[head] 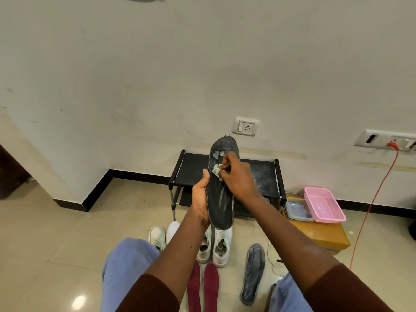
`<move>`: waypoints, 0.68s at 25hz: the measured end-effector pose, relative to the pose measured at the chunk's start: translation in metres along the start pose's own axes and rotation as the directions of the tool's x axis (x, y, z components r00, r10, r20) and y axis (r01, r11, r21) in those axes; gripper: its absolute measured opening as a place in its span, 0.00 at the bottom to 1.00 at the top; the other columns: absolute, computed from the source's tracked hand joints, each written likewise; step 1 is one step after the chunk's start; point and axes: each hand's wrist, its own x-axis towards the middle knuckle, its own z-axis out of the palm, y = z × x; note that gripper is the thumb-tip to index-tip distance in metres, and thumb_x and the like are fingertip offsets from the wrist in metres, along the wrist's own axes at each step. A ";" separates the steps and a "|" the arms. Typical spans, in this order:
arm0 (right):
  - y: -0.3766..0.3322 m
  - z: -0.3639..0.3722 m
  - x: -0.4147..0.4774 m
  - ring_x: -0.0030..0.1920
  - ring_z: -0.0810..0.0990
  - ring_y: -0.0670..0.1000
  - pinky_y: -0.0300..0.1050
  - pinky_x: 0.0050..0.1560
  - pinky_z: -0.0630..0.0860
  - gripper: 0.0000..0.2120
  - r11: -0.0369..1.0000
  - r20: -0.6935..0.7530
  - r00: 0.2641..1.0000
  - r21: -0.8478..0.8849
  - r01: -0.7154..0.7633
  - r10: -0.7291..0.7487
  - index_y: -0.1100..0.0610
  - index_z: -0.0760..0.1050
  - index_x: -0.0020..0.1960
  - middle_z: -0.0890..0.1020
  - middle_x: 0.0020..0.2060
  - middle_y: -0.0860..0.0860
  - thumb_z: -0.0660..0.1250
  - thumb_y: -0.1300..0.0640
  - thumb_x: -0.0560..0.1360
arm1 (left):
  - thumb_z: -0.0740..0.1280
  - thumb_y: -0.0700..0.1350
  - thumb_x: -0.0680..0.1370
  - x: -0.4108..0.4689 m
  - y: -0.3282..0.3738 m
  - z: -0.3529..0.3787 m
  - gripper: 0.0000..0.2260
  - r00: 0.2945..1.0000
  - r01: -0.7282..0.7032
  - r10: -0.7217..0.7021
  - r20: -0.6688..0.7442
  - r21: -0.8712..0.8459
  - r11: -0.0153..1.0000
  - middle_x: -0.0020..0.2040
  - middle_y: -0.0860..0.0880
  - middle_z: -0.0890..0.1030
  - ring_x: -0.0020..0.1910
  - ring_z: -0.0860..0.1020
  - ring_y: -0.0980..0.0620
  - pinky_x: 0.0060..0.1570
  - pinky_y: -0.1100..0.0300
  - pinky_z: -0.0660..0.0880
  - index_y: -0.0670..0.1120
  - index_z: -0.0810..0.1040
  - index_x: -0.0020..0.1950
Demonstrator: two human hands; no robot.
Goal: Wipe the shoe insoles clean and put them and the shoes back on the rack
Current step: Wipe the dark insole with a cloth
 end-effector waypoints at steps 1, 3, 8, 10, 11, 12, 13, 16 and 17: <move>0.000 0.000 -0.002 0.45 0.79 0.50 0.43 0.45 0.76 0.09 1.000 0.006 1.000 -0.009 0.007 -0.007 0.55 0.68 0.47 0.80 0.43 0.53 0.66 0.65 0.73 | 0.54 0.60 0.79 0.001 0.001 -0.002 0.25 1.000 -0.001 0.001 -0.005 -0.006 1.000 0.46 0.41 0.83 0.44 0.83 0.44 0.44 0.52 0.80 0.42 0.81 0.54; 0.001 0.001 -0.012 0.45 0.79 0.48 0.42 0.46 0.77 0.09 0.999 0.044 0.998 -0.010 0.038 -0.038 0.56 0.68 0.48 0.79 0.43 0.51 0.67 0.65 0.73 | 0.51 0.61 0.80 0.002 0.003 -0.005 0.29 1.000 -0.003 0.003 -0.007 -0.033 0.999 0.45 0.40 0.84 0.42 0.83 0.43 0.43 0.52 0.80 0.41 0.84 0.48; 0.000 0.011 -0.057 0.45 0.78 0.47 0.36 0.47 0.77 0.10 0.994 0.151 0.983 0.047 0.095 -0.101 0.55 0.68 0.47 0.77 0.42 0.50 0.66 0.66 0.73 | 0.52 0.63 0.78 0.004 0.005 -0.012 0.34 0.999 0.049 -0.046 0.026 -0.089 0.995 0.48 0.35 0.82 0.45 0.83 0.39 0.46 0.45 0.79 0.35 0.83 0.49; 0.001 0.012 -0.069 0.45 0.78 0.45 0.32 0.45 0.75 0.10 0.993 0.173 0.980 0.078 0.083 -0.096 0.55 0.67 0.46 0.76 0.40 0.48 0.66 0.67 0.73 | 0.53 0.63 0.78 0.005 0.006 -0.013 0.32 0.999 0.043 -0.041 0.016 -0.120 0.992 0.53 0.33 0.80 0.48 0.82 0.38 0.51 0.43 0.76 0.35 0.79 0.55; 0.002 0.012 -0.071 0.44 0.79 0.45 0.32 0.45 0.75 0.10 0.994 0.170 0.981 0.083 0.077 -0.090 0.55 0.67 0.45 0.76 0.39 0.48 0.66 0.67 0.73 | 0.53 0.63 0.78 0.006 0.005 -0.013 0.32 0.999 0.044 -0.042 0.014 -0.133 0.990 0.55 0.33 0.79 0.50 0.81 0.37 0.54 0.42 0.74 0.35 0.76 0.58; 0.002 0.012 -0.071 0.43 0.79 0.47 0.34 0.45 0.76 0.10 0.994 0.157 0.984 0.080 0.072 -0.084 0.55 0.67 0.45 0.76 0.39 0.48 0.65 0.67 0.73 | 0.53 0.63 0.78 0.006 0.005 -0.013 0.32 0.999 0.045 -0.045 0.002 -0.140 0.989 0.57 0.33 0.78 0.52 0.81 0.37 0.56 0.42 0.73 0.36 0.75 0.60; 0.001 0.011 -0.069 0.43 0.79 0.48 0.38 0.45 0.78 0.10 0.995 0.139 0.987 0.071 0.067 -0.076 0.56 0.67 0.46 0.76 0.39 0.50 0.65 0.68 0.73 | 0.53 0.64 0.78 0.007 0.005 -0.013 0.32 0.999 0.049 -0.051 -0.010 -0.138 0.989 0.58 0.33 0.78 0.53 0.80 0.38 0.57 0.42 0.73 0.36 0.75 0.59; -0.002 0.011 -0.054 0.43 0.78 0.52 0.49 0.45 0.78 0.07 0.998 0.089 0.994 0.003 0.059 -0.059 0.59 0.68 0.48 0.77 0.41 0.53 0.64 0.67 0.74 | 0.54 0.63 0.78 0.009 0.007 -0.012 0.32 0.999 0.016 -0.019 -0.043 -0.065 0.998 0.62 0.35 0.76 0.58 0.78 0.40 0.65 0.46 0.70 0.36 0.78 0.59; -0.003 0.009 -0.046 0.44 0.78 0.53 0.50 0.45 0.78 0.07 0.998 0.076 0.995 -0.028 0.063 -0.060 0.59 0.69 0.49 0.76 0.41 0.52 0.64 0.67 0.74 | 0.54 0.63 0.79 0.008 0.007 -0.010 0.31 0.999 0.004 -0.006 -0.045 -0.047 0.999 0.63 0.36 0.76 0.59 0.77 0.41 0.65 0.48 0.70 0.37 0.78 0.60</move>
